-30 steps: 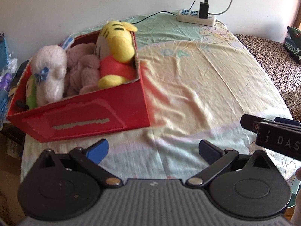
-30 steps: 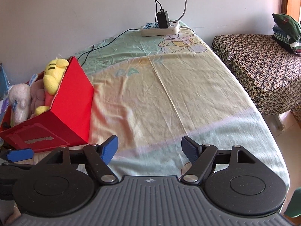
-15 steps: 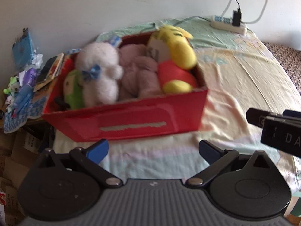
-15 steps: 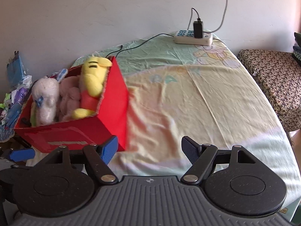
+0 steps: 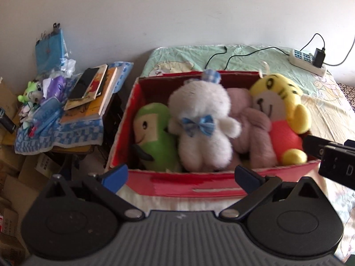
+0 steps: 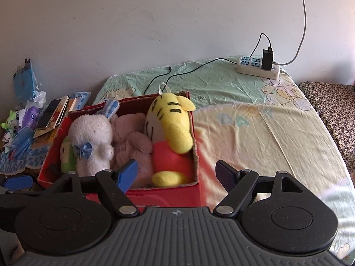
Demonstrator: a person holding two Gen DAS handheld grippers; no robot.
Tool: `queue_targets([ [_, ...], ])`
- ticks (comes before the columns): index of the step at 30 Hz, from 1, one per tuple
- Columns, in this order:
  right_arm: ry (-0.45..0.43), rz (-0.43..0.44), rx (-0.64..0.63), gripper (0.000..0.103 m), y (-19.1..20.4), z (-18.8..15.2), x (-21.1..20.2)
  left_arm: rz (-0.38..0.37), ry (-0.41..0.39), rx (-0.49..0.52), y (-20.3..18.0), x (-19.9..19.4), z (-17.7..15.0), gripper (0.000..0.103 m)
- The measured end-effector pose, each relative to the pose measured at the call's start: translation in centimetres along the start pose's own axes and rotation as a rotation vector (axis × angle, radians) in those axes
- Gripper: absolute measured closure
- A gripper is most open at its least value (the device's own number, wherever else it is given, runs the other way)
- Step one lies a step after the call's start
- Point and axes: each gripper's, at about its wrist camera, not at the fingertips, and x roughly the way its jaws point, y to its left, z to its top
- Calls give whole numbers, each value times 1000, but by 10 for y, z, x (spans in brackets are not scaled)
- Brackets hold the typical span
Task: Organize objects
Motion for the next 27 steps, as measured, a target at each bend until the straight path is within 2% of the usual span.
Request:
queue_targets([
  [10, 39, -40, 43, 23, 23, 11, 11, -52, 0, 38, 21, 10, 17, 1],
  [27, 36, -76, 15, 25, 51, 10, 23, -44, 15, 14, 48, 26, 17, 1],
])
